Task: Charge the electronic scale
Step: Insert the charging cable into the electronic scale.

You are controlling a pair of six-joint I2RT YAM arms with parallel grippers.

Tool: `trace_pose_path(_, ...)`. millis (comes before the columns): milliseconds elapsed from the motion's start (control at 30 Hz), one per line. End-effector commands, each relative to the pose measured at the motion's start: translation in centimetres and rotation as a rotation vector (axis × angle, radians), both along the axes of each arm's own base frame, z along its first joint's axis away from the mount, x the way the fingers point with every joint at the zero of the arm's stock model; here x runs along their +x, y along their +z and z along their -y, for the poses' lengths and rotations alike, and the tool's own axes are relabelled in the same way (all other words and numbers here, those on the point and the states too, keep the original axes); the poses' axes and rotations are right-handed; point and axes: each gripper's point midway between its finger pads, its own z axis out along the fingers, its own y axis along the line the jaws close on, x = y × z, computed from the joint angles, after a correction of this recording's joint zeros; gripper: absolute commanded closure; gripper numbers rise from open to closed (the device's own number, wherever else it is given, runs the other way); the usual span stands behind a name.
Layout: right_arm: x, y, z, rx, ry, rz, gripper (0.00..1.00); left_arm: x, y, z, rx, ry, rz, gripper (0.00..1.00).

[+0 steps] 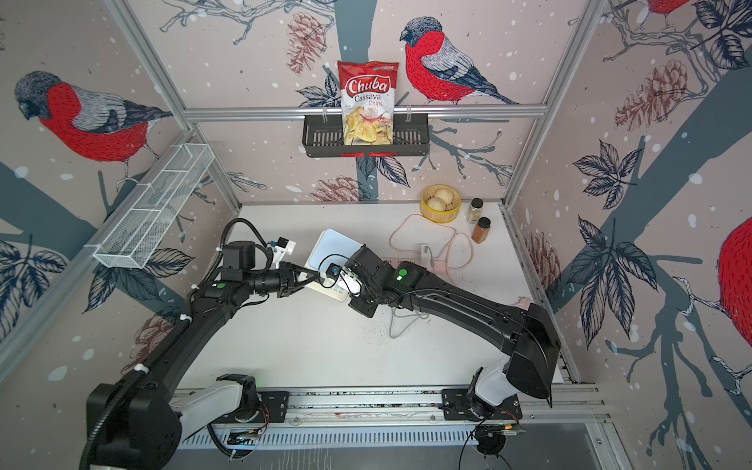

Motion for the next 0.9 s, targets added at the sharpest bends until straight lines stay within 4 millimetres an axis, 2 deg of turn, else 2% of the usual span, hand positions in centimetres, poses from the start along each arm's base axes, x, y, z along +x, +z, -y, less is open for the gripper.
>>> trace_pose_path(0, 1.3, 4.2, -3.9, 0.227, -0.009, 0.077, 1.00, -0.3, 0.5, 0.7, -0.039, -0.018, 0.005, 1.00)
trace_pose_path(167, 1.9, 5.1, -4.5, 0.277, -0.041, 0.092, 1.00, -0.6, -0.4, 1.0, -0.021, -0.013, -0.015, 1.00)
trace_pose_path(467, 2.7, 6.9, -5.7, 0.371, -0.101, 0.086, 1.00, 0.1, -1.1, 1.7, -0.003, 0.052, -0.011, 1.00)
trace_pose_path(600, 3.2, 7.2, -5.9, 0.386, -0.131, 0.090, 1.00, -0.5, -1.8, 2.7, -0.004, 0.017, -0.032, 1.00)
trace_pose_path(733, 1.9, 7.3, -6.2, 0.401, -0.035, 0.100, 1.00, -1.2, -2.4, 3.4, 0.008, -0.044, -0.056, 1.00)
trace_pose_path(867, 3.3, 7.5, -5.6, 0.386, -0.085, 0.128, 1.00, -1.4, -2.8, 3.6, 0.017, -0.058, -0.080, 1.00)
